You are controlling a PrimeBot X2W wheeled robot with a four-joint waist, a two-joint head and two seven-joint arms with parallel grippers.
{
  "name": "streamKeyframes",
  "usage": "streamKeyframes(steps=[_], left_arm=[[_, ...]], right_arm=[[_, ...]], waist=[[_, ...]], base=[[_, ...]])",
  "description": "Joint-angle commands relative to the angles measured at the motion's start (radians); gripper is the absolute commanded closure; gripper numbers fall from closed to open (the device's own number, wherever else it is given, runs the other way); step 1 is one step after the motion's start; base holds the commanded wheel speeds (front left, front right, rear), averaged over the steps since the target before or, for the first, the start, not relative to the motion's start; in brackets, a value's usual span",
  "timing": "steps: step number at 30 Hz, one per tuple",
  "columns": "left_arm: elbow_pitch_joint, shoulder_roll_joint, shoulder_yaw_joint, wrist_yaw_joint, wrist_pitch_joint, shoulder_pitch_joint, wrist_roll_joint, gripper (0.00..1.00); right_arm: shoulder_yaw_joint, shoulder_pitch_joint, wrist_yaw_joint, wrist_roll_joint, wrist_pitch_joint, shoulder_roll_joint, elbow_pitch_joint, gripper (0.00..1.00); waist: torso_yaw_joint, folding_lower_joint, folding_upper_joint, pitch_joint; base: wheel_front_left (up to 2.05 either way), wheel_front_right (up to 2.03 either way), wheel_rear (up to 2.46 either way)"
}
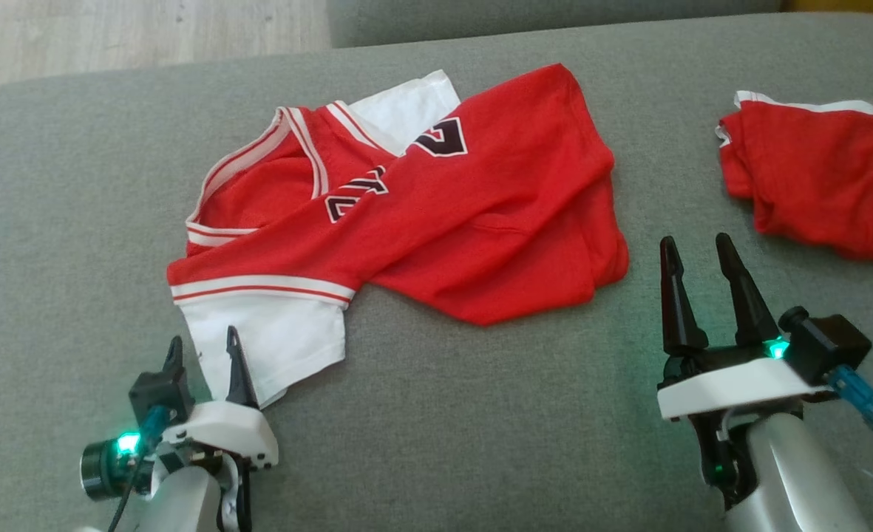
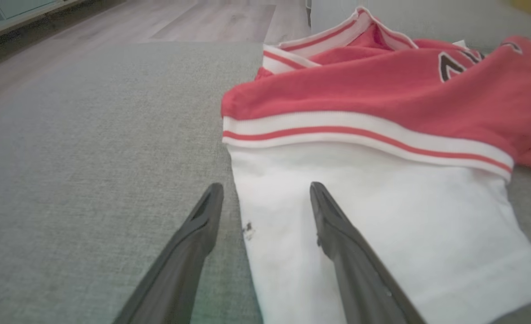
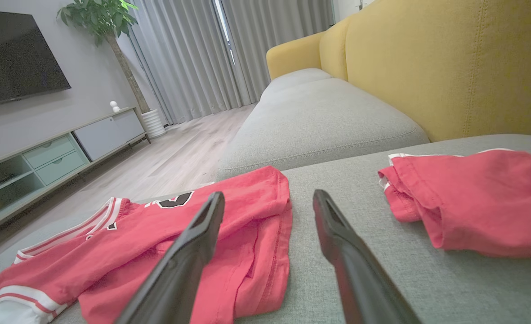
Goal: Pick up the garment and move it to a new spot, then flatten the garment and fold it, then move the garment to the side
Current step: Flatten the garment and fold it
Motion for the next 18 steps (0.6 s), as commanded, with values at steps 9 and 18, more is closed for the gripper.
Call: streamKeyframes(steps=[9, 18], left_arm=[[-0.069, 0.012, 0.023, -0.009, -0.052, -0.019, -0.017, 0.00], [-0.348, 0.014, -0.016, -0.115, -0.091, 0.010, 0.035, 0.00]], right_arm=[[0.016, -0.037, -0.001, -0.001, -0.011, 0.000, -0.023, 0.00], [0.008, -0.019, -0.001, -0.010, -0.011, 0.000, -0.029, 0.00]], waist=[[0.016, 0.0000, -0.0001, -0.033], [0.038, 0.0000, -0.0001, -0.078]], base=[[0.00, 0.00, 0.00], [0.00, 0.00, 0.00]])
